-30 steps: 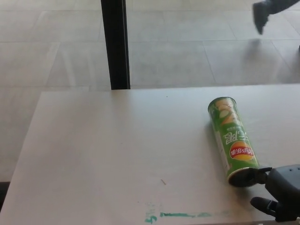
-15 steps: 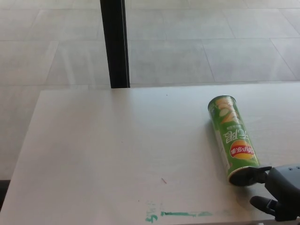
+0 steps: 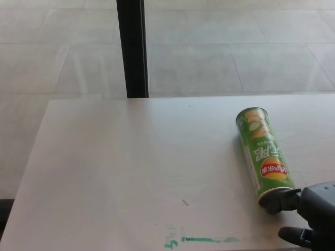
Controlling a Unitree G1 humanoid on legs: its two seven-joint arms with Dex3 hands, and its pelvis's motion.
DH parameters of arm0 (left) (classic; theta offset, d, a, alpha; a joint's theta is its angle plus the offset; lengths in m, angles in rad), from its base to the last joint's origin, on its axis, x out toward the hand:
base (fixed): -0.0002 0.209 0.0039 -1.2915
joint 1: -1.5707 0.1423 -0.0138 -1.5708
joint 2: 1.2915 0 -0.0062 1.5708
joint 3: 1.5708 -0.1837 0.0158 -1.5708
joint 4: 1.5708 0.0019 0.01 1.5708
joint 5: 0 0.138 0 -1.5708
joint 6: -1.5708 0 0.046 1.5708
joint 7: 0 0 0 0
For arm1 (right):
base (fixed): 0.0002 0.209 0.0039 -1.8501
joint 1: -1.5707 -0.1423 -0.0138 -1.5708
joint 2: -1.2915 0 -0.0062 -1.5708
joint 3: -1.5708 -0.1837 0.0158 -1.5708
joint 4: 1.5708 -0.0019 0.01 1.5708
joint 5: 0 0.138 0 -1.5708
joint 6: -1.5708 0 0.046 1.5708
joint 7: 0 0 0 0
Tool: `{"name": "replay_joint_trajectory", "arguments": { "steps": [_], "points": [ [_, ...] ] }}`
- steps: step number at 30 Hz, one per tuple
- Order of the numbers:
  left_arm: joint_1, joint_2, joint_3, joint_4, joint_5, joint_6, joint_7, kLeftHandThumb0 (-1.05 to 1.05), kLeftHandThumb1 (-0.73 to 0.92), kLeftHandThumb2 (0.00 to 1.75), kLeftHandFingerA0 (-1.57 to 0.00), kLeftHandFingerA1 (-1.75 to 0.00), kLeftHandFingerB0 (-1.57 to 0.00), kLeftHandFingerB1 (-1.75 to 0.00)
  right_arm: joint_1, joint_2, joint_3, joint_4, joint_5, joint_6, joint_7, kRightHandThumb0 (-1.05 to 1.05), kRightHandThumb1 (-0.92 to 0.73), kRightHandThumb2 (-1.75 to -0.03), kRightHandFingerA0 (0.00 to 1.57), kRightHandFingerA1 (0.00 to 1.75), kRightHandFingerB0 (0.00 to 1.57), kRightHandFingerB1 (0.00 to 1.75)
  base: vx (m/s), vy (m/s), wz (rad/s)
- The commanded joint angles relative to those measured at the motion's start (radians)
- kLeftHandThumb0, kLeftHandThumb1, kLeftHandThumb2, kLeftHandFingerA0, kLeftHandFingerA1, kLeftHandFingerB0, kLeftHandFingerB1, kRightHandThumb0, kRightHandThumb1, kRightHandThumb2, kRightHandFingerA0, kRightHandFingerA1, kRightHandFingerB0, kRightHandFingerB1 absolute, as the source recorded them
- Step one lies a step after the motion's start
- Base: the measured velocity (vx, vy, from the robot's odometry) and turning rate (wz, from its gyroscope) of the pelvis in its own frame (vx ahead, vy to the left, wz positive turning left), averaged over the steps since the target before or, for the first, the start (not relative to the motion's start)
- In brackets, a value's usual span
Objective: Use the right hand as a fist to push the chips tray inside its container kept in the middle of the desk
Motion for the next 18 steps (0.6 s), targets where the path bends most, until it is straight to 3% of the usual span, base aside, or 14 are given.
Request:
{"name": "replay_joint_trajectory", "arguments": {
  "steps": [1,2,3,4,6,7,10,11,12,14,15,16,17,18],
  "points": [
    [-0.003,0.021,0.004,-0.001,-0.004,0.014,0.014,-0.69,0.72,1.07,-0.55,-0.67,-0.45,-0.60,0.028,-0.158,-0.075,-0.335,0.418,0.202,0.525,-0.58,-0.78,-0.64,0.80,0.72,0.54,0.45,0.00,0.000,0.00],
    [-0.004,0.022,0.002,0.002,-0.001,0.015,0.017,-0.69,0.72,1.07,-0.55,-0.67,-0.45,-0.60,0.022,-0.159,-0.081,-0.344,0.431,0.211,0.531,-0.58,-0.78,-0.64,0.80,0.72,0.54,0.45,0.00,0.000,0.00],
    [0.000,0.021,-0.001,0.001,0.002,0.012,0.018,-0.72,0.92,0.70,-0.58,-0.60,-0.46,-0.48,0.016,-0.159,-0.098,-0.359,0.458,0.218,0.534,-0.58,-0.78,-0.63,0.81,0.74,0.54,0.45,0.00,0.000,0.00],
    [0.003,0.022,-0.016,0.005,0.019,-0.001,0.022,-0.72,0.92,0.71,-0.58,-0.60,-0.47,-0.49,-0.001,-0.159,-0.146,-0.368,0.501,0.196,0.513,-0.56,-0.63,-1.03,0.81,0.83,0.49,0.61,0.00,0.000,0.00],
    [0.006,0.022,-0.018,0.006,0.020,-0.003,0.022,-0.72,0.92,0.71,-0.58,-0.60,-0.47,-0.49,-0.002,-0.158,-0.153,-0.373,0.508,0.199,0.516,-0.56,-0.63,-1.03,0.81,0.83,0.49,0.61,0.00,0.000,0.00],
    [0.005,0.023,-0.007,0.011,0.008,0.004,0.013,-0.71,0.92,0.70,-0.59,-0.60,-0.46,-0.48,-0.012,-0.148,-0.187,-0.370,0.543,0.198,0.506,-0.55,-0.76,-0.63,0.84,0.84,0.57,0.47,0.00,0.000,0.00],
    [0.013,0.021,0.001,0.007,-0.001,0.000,0.003,-0.74,0.92,0.68,-0.58,-0.59,-0.47,-0.49,-0.032,-0.127,-0.354,-0.314,0.614,0.155,0.433,-0.57,-0.78,-0.62,0.83,0.78,0.55,0.44,0.00,0.000,0.00],
    [0.017,0.019,-0.004,0.002,0.003,-0.006,0.004,-0.79,0.77,0.88,-0.56,-0.64,-0.44,-0.54,-0.032,-0.101,-0.402,-0.277,0.651,0.125,0.398,-0.50,-0.60,-1.00,0.79,0.84,0.47,0.61,0.00,0.000,0.00],
    [0.017,0.019,-0.005,0.002,0.004,-0.007,0.004,-0.79,0.77,0.88,-0.56,-0.64,-0.44,-0.54,-0.031,-0.099,-0.408,-0.274,0.657,0.121,0.396,-0.50,-0.60,-1.00,0.79,0.84,0.47,0.61,0.00,0.000,0.00],
    [0.018,0.016,0.004,0.002,-0.005,-0.002,0.002,-0.74,0.92,0.69,-0.58,-0.60,-0.47,-0.49,-0.033,-0.084,-0.446,-0.258,0.666,0.143,0.387,-0.51,-0.61,-1.00,0.78,0.85,0.46,0.61,0.00,0.000,0.00],
    [0.016,0.018,-0.001,0.006,0.001,0.001,0.005,-0.71,0.73,1.09,-0.55,-0.67,-0.44,-0.60,-0.030,-0.057,-0.505,-0.206,0.668,0.116,0.330,-0.51,-0.73,-0.63,0.80,0.89,0.51,0.44,0.00,0.000,0.00],
    [0.014,0.017,0.005,0.012,-0.005,0.004,0.006,-0.72,0.92,0.71,-0.59,-0.59,-0.47,-0.48,-0.029,-0.040,-0.535,-0.188,0.670,0.117,0.304,-0.50,-0.61,-0.98,0.77,0.87,0.46,0.59,0.00,0.000,0.00],
    [0.012,0.015,0.009,0.012,-0.010,0.007,0.010,-0.71,0.92,0.69,-0.58,-0.60,-0.48,-0.49,-0.026,-0.020,-0.572,-0.144,0.672,0.086,0.264,-0.48,-0.72,-0.63,0.81,0.90,0.49,0.45,0.00,0.000,0.00],
    [0.016,0.014,-0.002,0.010,0.003,-0.006,0.012,-0.73,0.92,0.72,-0.58,-0.60,-0.46,-0.49,-0.021,-0.001,-0.598,-0.122,0.645,0.085,0.217,-0.48,-0.60,-0.99,0.79,0.85,0.42,0.58,0.00,0.000,0.00]
  ]
}}
